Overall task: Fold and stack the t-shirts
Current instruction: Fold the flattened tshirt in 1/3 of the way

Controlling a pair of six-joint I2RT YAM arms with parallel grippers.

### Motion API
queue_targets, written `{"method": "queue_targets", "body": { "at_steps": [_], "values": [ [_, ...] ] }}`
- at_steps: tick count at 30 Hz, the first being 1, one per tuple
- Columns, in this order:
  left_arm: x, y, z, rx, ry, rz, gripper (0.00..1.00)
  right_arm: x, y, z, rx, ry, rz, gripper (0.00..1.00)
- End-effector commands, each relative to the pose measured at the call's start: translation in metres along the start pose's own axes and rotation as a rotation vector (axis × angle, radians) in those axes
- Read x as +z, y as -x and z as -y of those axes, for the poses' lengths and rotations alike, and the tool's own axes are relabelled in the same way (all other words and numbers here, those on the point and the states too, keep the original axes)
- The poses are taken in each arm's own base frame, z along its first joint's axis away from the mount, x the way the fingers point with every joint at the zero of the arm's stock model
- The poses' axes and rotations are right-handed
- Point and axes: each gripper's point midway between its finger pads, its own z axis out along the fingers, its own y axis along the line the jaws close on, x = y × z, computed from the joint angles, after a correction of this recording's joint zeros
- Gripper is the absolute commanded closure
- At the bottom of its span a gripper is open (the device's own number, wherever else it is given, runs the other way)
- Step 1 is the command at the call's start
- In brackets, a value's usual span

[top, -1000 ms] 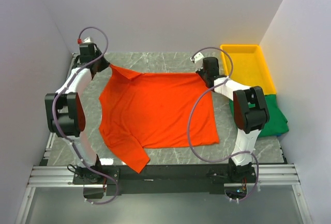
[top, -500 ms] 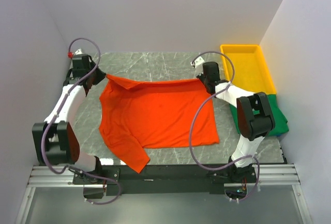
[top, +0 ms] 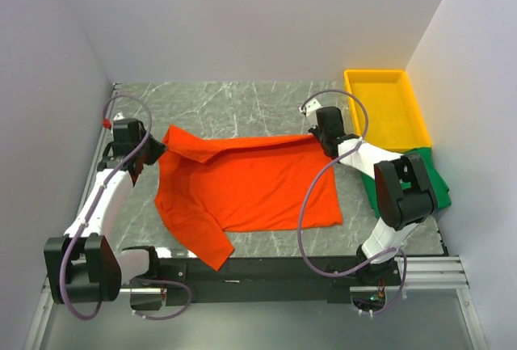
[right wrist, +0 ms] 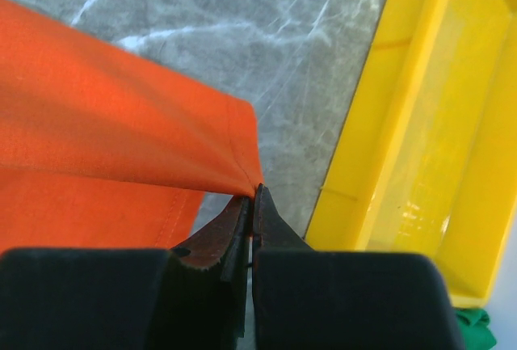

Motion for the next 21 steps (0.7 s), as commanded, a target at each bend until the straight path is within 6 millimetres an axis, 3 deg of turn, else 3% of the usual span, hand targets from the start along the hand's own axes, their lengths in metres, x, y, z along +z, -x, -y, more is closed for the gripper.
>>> {"method": "queue_targets", "body": {
  "at_steps": [1, 7, 12, 18, 21],
  "values": [
    [-0.005, -0.003, -0.007, -0.048, -0.002, 0.035, 0.99, -0.007, 0.001, -0.001, 0.037, -0.007, -0.003, 1.0],
    [0.009, -0.036, -0.034, -0.102, 0.032, -0.029, 0.99, 0.002, -0.017, -0.014, -0.011, -0.001, -0.081, 1.0],
    [0.018, -0.059, -0.045, -0.139, 0.033, -0.092, 0.99, 0.003, -0.027, -0.021, -0.036, 0.008, -0.105, 1.0],
    [0.017, -0.062, -0.051, -0.136, 0.05, -0.091, 0.99, 0.006, -0.036, -0.031, -0.091, 0.021, -0.162, 0.95],
    [0.015, -0.06, -0.05, -0.134, 0.049, -0.086, 0.94, 0.006, -0.042, -0.036, -0.106, 0.035, -0.196, 0.9]
  ]
}}
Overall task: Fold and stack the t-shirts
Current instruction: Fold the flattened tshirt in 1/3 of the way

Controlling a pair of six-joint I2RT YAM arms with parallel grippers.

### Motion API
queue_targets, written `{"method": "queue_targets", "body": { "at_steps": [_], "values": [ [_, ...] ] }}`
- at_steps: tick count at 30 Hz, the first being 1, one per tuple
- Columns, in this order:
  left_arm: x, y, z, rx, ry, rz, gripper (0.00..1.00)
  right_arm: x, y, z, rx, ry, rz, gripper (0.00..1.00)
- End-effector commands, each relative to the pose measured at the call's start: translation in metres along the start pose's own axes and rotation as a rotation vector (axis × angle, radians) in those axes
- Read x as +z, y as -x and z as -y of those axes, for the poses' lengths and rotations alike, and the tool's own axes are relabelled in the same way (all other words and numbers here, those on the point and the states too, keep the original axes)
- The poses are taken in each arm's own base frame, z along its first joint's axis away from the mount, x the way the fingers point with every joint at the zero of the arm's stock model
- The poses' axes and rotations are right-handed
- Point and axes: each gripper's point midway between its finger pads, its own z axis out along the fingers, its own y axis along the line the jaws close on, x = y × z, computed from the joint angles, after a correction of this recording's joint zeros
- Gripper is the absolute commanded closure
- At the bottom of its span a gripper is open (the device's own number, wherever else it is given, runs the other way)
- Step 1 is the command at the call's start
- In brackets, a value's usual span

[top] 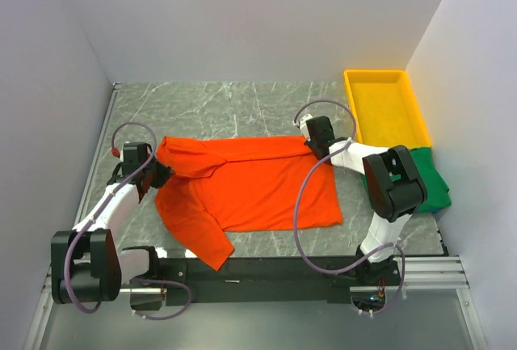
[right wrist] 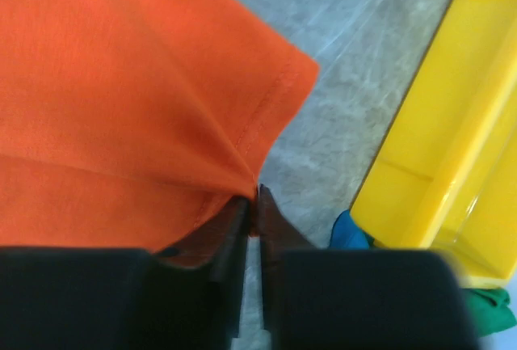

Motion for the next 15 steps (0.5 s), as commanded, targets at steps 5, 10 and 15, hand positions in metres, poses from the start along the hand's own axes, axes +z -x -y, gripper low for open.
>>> {"method": "queue_targets", "body": {
  "at_steps": [5, 10, 15],
  "values": [
    [-0.016, 0.008, 0.009, -0.003, -0.057, 0.056, 0.68, -0.012, -0.008, -0.007, -0.052, -0.021, -0.075, 0.61],
    [-0.044, 0.025, 0.019, 0.035, -0.078, 0.142, 0.43, -0.036, -0.007, 0.005, -0.042, -0.067, -0.084, 0.36],
    [-0.054, 0.052, 0.027, 0.104, -0.048, 0.234, 0.21, -0.062, 0.001, 0.02, 0.043, -0.087, -0.04, 0.36]
  ]
}}
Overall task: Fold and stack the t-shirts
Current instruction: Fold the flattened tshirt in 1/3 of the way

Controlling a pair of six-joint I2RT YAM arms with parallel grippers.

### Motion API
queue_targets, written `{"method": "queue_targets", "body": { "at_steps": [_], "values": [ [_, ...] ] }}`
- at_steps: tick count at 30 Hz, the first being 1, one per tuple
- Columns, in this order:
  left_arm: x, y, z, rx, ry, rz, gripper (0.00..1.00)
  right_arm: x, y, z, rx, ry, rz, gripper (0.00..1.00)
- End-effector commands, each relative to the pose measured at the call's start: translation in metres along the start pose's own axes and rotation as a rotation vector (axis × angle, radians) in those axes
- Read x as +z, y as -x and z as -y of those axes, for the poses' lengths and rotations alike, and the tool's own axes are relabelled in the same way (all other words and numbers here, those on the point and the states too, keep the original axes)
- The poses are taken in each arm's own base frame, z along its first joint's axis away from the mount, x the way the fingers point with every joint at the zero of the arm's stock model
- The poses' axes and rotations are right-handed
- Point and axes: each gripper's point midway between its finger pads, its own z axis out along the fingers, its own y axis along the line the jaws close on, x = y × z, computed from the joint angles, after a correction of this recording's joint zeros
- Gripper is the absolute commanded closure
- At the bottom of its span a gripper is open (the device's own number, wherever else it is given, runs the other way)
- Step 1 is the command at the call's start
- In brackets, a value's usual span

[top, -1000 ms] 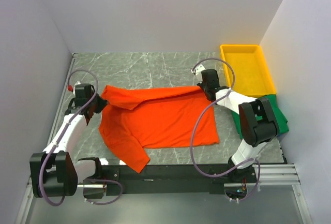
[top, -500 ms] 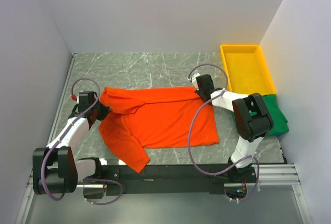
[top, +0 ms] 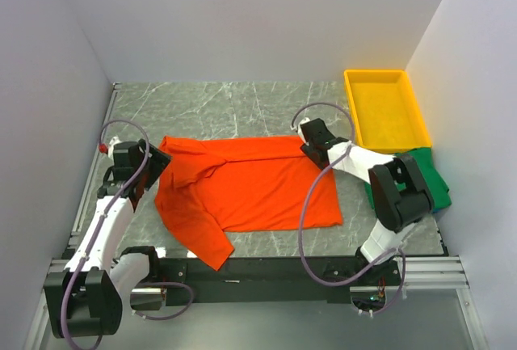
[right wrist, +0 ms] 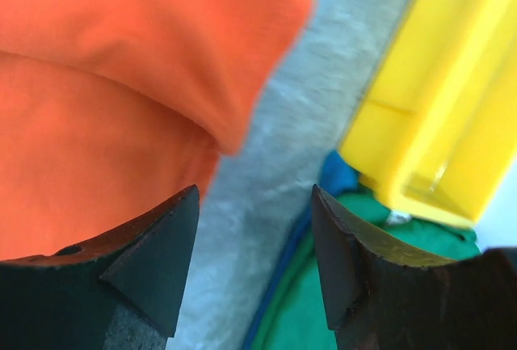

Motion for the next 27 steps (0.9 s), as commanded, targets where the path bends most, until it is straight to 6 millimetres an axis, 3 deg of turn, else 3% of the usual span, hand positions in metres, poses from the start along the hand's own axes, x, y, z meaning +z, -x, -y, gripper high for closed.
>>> {"method": "queue_targets", "body": {
  "at_steps": [1, 4, 7, 8, 10, 11, 13, 14, 15, 17, 19, 23, 24, 27],
  "values": [
    [-0.006, 0.03, 0.011, 0.084, 0.012, 0.094, 0.18, -0.038, 0.02, 0.034, 0.132, -0.065, 0.101, 0.35],
    [0.0, 0.043, 0.022, 0.145, 0.011, 0.106, 0.17, -0.051, 0.03, 0.046, 0.231, -0.068, 0.175, 0.35],
    [0.015, 0.051, 0.032, 0.188, 0.02, 0.089, 0.17, -0.055, 0.038, 0.057, 0.415, 0.011, 0.229, 0.35],
    [0.018, 0.057, 0.041, 0.213, 0.005, 0.089, 0.18, -0.059, 0.05, 0.051, 0.452, 0.104, 0.269, 0.35],
    [0.036, 0.056, 0.041, 0.241, 0.029, 0.056, 0.2, -0.056, 0.054, 0.048, 0.56, 0.193, 0.276, 0.34],
    [0.041, 0.062, 0.051, 0.249, 0.013, 0.06, 0.2, -0.053, 0.055, 0.059, 0.617, 0.215, 0.281, 0.35],
    [0.06, 0.058, 0.052, 0.264, 0.026, 0.017, 0.21, -0.048, 0.062, 0.053, 0.695, 0.314, 0.284, 0.35],
    [0.065, 0.064, 0.062, 0.265, 0.011, 0.018, 0.22, -0.045, 0.065, 0.06, 0.719, 0.318, 0.299, 0.35],
    [0.078, 0.059, 0.058, 0.269, 0.034, -0.013, 0.23, -0.045, 0.07, 0.059, 0.775, 0.351, 0.311, 0.36],
    [0.088, 0.065, 0.066, 0.27, 0.033, -0.025, 0.23, -0.035, 0.075, 0.064, 0.831, 0.379, 0.312, 0.37],
    [0.104, 0.063, 0.065, 0.27, 0.056, -0.047, 0.25, -0.022, 0.078, 0.056, 0.892, 0.443, 0.277, 0.39],
    [0.124, 0.065, 0.056, 0.27, 0.095, -0.041, 0.31, 0.0, 0.088, 0.059, 0.994, 0.505, 0.248, 0.43],
    [0.134, 0.067, 0.05, 0.268, 0.105, -0.038, 0.35, 0.024, 0.085, 0.058, 1.091, 0.535, 0.189, 0.47],
    [0.142, 0.06, 0.045, 0.267, 0.102, -0.062, 0.38, 0.037, 0.086, 0.055, 1.121, 0.552, 0.16, 0.49]
  ]
}}
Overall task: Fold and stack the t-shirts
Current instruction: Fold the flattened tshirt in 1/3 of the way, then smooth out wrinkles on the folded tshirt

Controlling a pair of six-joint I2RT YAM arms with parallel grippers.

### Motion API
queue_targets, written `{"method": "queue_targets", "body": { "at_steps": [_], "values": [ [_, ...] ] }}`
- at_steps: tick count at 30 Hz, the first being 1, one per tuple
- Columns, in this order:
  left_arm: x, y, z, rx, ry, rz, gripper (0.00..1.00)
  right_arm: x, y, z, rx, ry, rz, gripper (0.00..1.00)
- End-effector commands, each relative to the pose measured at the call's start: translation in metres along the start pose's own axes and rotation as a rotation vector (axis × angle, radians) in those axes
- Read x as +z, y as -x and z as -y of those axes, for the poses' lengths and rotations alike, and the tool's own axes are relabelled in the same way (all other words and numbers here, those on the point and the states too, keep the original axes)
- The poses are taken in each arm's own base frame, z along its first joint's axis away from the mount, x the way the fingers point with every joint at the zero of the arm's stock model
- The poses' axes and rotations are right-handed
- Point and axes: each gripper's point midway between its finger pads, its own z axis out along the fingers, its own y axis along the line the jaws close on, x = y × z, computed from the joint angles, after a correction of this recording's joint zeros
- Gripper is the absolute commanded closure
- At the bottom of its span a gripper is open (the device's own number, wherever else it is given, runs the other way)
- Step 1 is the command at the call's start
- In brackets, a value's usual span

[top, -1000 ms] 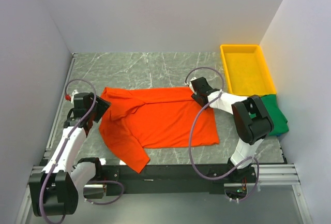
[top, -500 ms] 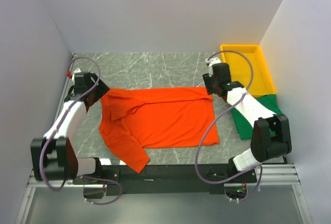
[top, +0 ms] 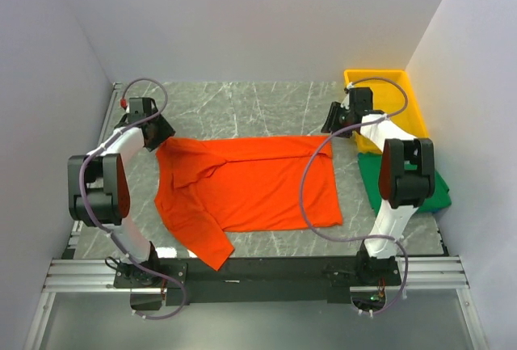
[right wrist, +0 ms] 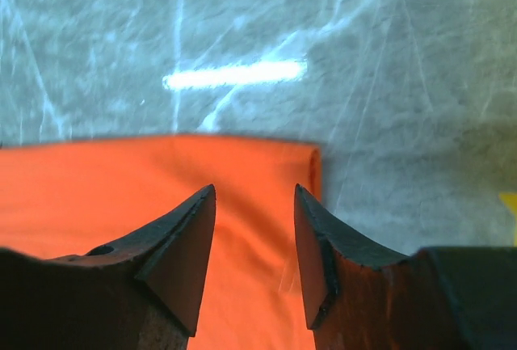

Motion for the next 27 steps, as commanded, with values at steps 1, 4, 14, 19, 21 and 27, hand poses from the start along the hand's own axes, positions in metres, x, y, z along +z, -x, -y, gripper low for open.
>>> {"method": "queue_targets", "body": {
  "at_steps": [1, 4, 14, 19, 21, 27],
  "values": [
    [0.007, 0.015, 0.008, 0.011, -0.037, 0.038, 0.39, 0.009, 0.02, -0.005, 0.101, 0.047, 0.018, 0.5],
    [0.013, 0.01, 0.005, 0.018, -0.031, 0.018, 0.4, 0.018, 0.015, 0.0, 0.118, 0.026, -0.013, 0.51],
    [0.027, -0.004, -0.002, 0.03, -0.019, -0.028, 0.42, 0.033, 0.002, 0.028, 0.17, -0.044, -0.05, 0.54],
    [0.031, -0.007, -0.004, 0.031, -0.013, -0.037, 0.44, 0.039, 0.001, 0.026, 0.185, -0.018, -0.068, 0.56],
    [0.032, -0.009, -0.005, 0.036, -0.007, -0.045, 0.44, 0.04, 0.001, 0.027, 0.188, -0.017, -0.073, 0.59],
    [0.032, -0.005, -0.007, 0.034, -0.001, -0.032, 0.48, 0.043, -0.001, 0.027, 0.208, 0.01, -0.091, 0.62]
  ]
}}
